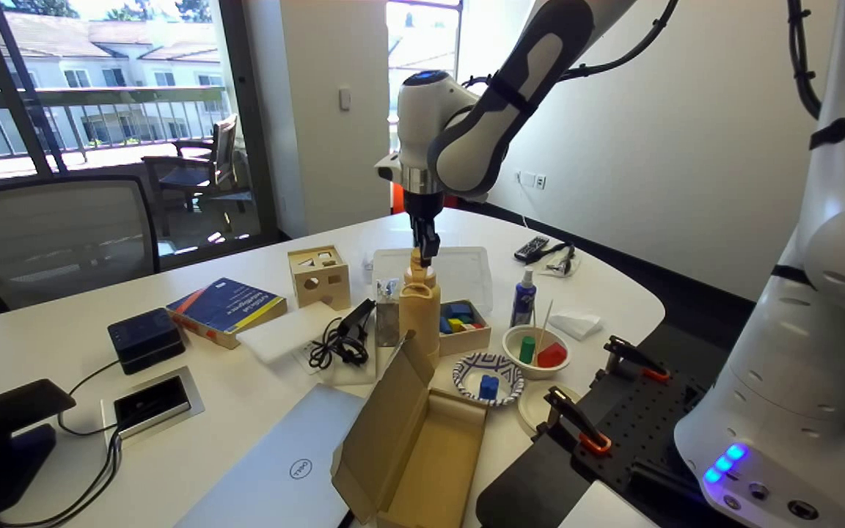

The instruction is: Open the lid of the beige bottle

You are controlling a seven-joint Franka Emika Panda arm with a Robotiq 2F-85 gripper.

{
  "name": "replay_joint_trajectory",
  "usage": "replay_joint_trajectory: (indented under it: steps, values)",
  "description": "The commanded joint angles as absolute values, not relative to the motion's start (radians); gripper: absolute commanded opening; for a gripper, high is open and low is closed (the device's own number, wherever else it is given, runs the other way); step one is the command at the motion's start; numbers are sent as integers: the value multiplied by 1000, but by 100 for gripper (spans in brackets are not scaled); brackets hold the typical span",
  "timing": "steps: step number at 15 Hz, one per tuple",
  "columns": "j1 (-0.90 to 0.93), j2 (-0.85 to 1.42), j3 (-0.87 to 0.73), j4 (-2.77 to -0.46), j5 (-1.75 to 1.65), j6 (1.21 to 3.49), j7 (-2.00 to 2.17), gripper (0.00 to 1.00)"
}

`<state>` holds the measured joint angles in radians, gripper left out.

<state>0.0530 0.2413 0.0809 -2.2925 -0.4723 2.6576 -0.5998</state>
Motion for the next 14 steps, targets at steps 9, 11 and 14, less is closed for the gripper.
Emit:
replay_joint_trajectory:
  steps: [9,11,14]
  values:
    - [146,183,62,-2323,-795,2605,-232,21]
    - [159,189,66,-2322,-831,2588,-183,21]
    - [177,197,78,-2324,-865,2555,-121,21]
